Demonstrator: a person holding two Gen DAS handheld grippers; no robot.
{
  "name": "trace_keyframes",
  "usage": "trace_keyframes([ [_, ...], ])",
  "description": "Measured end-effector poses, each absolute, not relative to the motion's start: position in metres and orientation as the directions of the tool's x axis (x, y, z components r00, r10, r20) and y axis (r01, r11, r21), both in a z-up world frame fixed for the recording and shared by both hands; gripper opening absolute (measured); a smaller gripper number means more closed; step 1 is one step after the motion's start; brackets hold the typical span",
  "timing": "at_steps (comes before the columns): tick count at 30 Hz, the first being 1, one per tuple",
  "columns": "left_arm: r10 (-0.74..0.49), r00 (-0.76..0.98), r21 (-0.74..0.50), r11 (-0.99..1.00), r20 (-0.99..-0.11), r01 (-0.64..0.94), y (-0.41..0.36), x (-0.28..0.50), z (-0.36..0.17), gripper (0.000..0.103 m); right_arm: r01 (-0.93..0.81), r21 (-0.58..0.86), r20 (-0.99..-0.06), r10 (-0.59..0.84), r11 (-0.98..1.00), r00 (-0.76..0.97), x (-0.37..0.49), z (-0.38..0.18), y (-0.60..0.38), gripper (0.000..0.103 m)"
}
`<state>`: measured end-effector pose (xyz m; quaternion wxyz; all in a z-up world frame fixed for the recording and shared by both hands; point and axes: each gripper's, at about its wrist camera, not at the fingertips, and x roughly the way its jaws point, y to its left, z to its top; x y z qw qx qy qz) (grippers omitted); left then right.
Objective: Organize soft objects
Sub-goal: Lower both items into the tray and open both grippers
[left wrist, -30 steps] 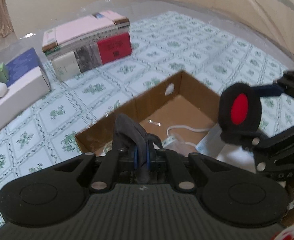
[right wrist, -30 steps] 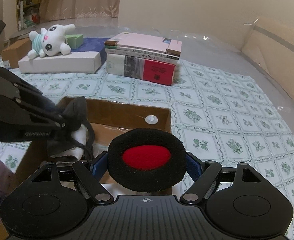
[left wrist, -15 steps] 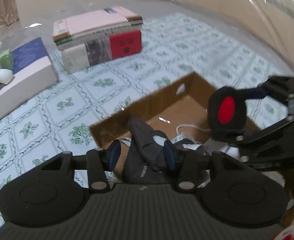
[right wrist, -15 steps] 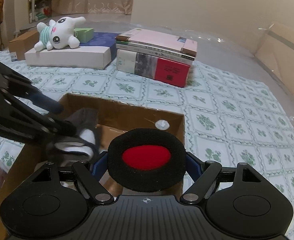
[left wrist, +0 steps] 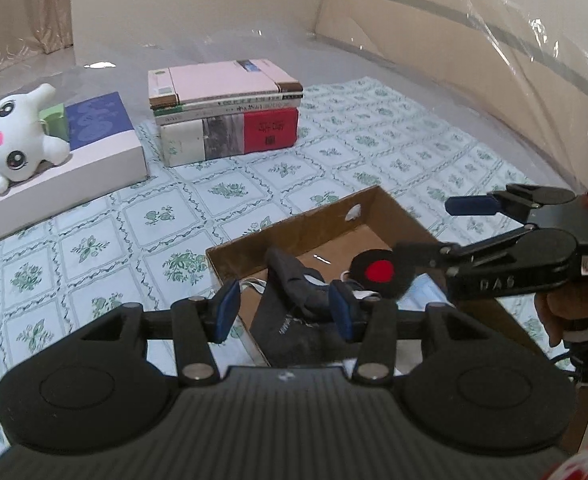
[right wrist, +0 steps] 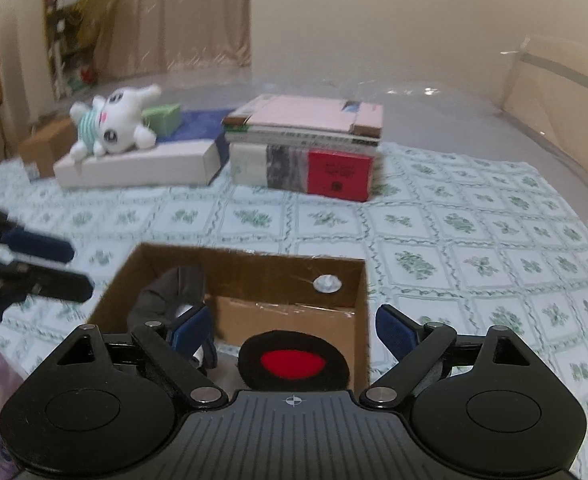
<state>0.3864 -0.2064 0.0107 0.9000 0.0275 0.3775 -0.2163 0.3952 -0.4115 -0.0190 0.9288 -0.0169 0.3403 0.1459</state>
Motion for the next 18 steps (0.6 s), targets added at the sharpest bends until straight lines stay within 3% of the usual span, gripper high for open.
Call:
trace_keyframes([
  [5,-0.371,0.655,-0.129,0.913,-0.658,0.387,-0.201,0.348,0.025,0.054,-0.208,0.119,-0.617,0.236,0.971,0.751,0.360,0.004,-0.423,0.089],
  [7,-0.370,0.670,-0.141,0.918,-0.644,0.371,-0.198,0.328,0.030,0.064,-0.169,0.136,-0.619,0.217,0.976,0.755,0.343,0.013,-0.426,0.089],
  [11,-0.353,0.699,-0.156,0.931,-0.622,0.331,-0.191,0.288,0.038,0.072,-0.112,0.189,-0.615,0.207,0.976,0.761,0.304,0.029,-0.429,0.089],
  [13,-0.342,0.710,-0.169,0.937,-0.615,0.305,-0.186,0.269,0.041,0.083,-0.110,0.196,-0.618,0.210,0.974,0.757,0.281,0.036,-0.427,0.089],
  [18,-0.294,0.747,-0.157,0.955,-0.597,0.251,-0.177,0.219,0.045,0.092,-0.117,0.172,-0.629,0.200,0.978,0.751,0.228,0.046,-0.419,0.089],
])
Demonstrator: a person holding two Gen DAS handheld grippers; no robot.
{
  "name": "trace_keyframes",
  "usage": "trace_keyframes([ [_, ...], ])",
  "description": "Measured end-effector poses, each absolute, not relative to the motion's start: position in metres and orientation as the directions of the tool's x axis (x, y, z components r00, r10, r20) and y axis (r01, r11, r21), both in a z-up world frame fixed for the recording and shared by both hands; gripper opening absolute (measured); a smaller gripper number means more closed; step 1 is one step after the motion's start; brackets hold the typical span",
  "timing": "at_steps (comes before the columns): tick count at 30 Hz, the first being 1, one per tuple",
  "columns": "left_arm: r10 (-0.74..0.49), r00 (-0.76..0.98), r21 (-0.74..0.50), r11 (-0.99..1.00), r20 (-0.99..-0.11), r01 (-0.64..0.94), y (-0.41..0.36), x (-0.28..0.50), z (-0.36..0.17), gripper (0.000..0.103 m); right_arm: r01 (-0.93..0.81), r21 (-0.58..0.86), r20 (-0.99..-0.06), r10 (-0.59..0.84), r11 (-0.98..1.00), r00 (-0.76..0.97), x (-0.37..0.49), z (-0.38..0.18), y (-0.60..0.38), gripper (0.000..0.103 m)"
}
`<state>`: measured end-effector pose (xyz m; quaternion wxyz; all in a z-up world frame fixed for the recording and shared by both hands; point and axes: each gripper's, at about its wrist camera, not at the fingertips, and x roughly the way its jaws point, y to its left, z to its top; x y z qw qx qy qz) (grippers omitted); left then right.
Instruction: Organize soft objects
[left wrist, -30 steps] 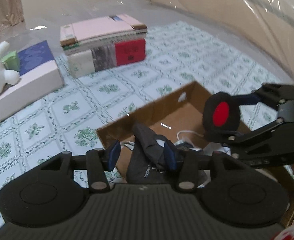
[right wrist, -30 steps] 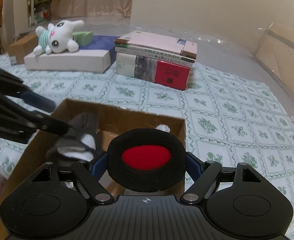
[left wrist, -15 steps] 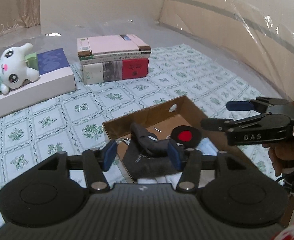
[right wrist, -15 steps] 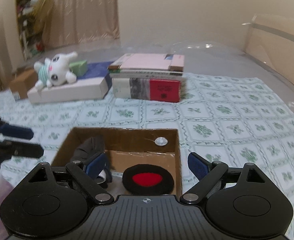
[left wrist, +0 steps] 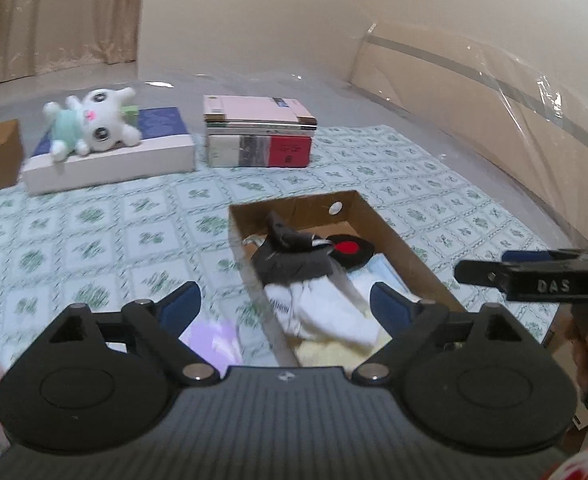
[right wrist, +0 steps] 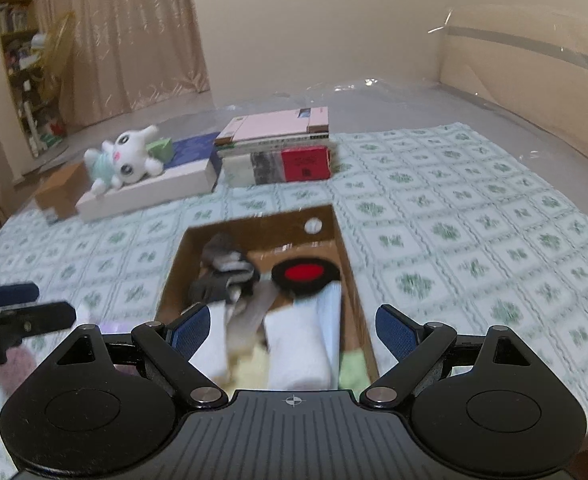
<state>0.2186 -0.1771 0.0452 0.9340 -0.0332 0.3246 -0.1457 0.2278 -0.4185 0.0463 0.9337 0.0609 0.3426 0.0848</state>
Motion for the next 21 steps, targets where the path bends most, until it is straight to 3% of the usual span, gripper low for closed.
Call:
trace_keyframes([
  [21,-0.239,0.720,-0.157,0.971,-0.651,0.180,-0.156,0.086,0.015,0.098,-0.021,0.213,-0.655,0.158,0.977,0.739,0.086,0.024,-0.405,0.089],
])
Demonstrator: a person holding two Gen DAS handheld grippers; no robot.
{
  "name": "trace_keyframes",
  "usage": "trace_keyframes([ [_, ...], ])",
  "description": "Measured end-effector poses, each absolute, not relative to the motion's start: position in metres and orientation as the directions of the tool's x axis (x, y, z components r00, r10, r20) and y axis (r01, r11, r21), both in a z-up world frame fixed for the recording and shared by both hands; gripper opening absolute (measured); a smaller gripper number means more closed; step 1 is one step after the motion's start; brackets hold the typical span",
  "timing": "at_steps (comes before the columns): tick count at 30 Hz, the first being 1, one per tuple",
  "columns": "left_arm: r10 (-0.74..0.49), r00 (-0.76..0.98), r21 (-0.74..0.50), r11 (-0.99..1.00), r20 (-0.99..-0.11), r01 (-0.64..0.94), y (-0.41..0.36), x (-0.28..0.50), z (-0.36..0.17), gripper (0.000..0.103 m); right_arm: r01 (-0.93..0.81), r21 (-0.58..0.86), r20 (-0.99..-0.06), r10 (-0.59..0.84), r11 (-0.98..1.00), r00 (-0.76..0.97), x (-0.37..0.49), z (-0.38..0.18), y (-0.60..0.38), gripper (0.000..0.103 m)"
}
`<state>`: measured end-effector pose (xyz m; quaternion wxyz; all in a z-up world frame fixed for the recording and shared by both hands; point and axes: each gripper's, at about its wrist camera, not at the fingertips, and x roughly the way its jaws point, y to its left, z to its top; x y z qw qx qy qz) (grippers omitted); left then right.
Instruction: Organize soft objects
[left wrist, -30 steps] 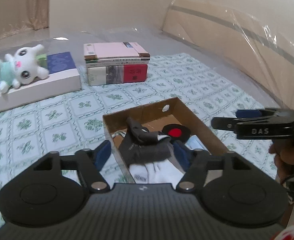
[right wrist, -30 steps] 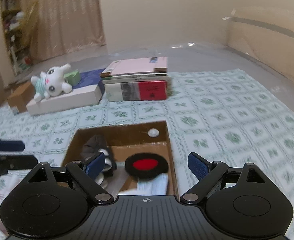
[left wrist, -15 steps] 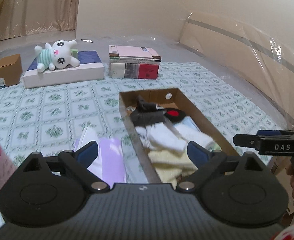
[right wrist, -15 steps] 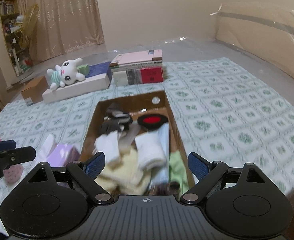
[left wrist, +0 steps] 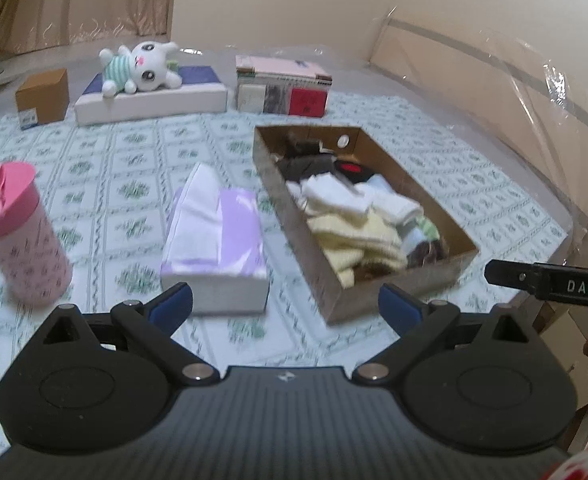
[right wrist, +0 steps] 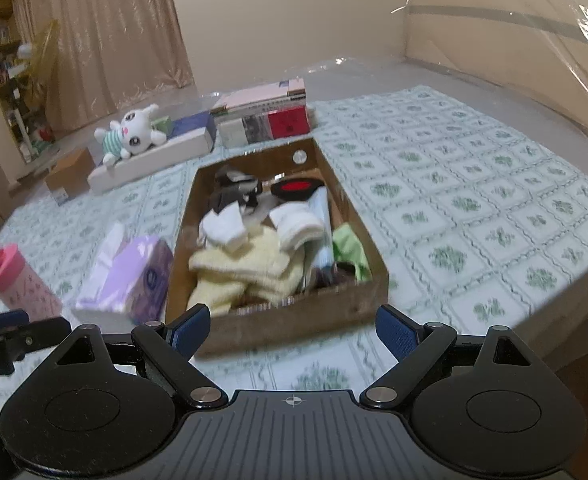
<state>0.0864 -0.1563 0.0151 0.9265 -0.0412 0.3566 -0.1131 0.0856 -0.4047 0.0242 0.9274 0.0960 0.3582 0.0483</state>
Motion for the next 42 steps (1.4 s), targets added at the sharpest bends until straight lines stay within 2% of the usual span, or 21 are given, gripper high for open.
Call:
trace_keyframes([
  [13,-0.234,0.670,-0.185,0.972,-0.704,0.145,-0.143,0.055,-0.011,0.098,-0.067,0.160,-0.675,0.158,0.985,0.721,0.051,0.016,-0.376,0.089],
  [22,-0.182,0.691,-0.132,0.983,-0.699,0.125,-0.141,0.046,-0.009,0.098,-0.135,0.095,-0.694,0.163,0.986,0.701,0.042,0.009,-0.354,0.089],
  [42,-0.172,0.691,-0.126,0.985,-0.702,0.116,-0.141,0.045,-0.016,0.098,-0.138,0.128,-0.699,0.188,0.982,0.690,0.042,0.004,-0.351,0.089],
])
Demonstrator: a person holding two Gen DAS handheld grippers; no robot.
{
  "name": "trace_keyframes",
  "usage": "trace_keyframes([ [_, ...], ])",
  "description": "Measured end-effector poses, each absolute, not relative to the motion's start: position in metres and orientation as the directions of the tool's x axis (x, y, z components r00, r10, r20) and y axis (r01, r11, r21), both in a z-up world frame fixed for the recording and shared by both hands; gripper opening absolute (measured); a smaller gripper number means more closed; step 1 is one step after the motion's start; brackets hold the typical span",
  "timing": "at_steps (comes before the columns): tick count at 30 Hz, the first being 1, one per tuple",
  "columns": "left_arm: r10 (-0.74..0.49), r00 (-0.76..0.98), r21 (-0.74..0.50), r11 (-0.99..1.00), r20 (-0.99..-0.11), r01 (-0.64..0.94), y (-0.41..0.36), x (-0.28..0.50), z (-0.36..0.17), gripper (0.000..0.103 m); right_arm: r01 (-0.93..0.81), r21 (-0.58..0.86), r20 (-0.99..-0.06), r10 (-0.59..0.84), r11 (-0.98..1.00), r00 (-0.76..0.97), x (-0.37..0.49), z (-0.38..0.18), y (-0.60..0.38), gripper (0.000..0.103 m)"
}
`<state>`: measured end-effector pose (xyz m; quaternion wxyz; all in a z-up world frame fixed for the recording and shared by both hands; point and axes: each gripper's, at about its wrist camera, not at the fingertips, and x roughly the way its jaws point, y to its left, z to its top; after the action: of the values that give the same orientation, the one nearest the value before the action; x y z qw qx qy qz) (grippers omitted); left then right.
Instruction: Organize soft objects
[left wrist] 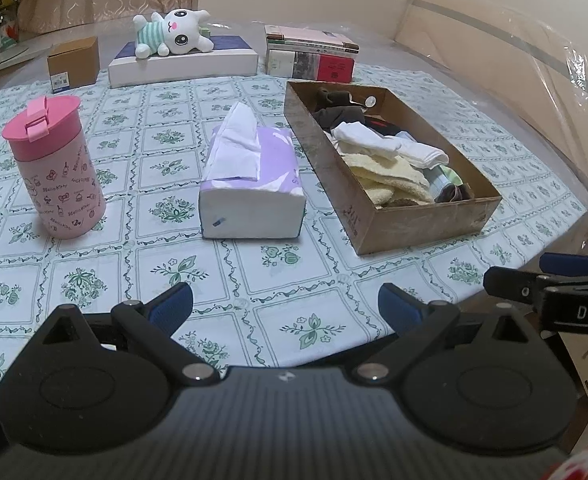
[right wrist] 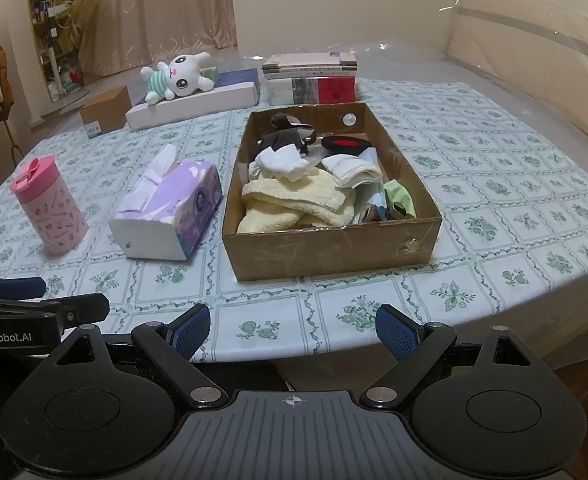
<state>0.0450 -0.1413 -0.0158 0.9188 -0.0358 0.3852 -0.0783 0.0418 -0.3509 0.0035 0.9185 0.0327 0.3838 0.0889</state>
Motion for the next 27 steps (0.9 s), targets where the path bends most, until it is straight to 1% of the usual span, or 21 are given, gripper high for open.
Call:
trace_keyframes([
  [27,-0.172,0.692,-0.121,0.985,-0.701,0.123,-0.1447,0.0465,-0.0127,0.098,-0.138,0.128,-0.693,0.188,0.982,0.697,0.0441,0.0064,-0.3496,0.089],
])
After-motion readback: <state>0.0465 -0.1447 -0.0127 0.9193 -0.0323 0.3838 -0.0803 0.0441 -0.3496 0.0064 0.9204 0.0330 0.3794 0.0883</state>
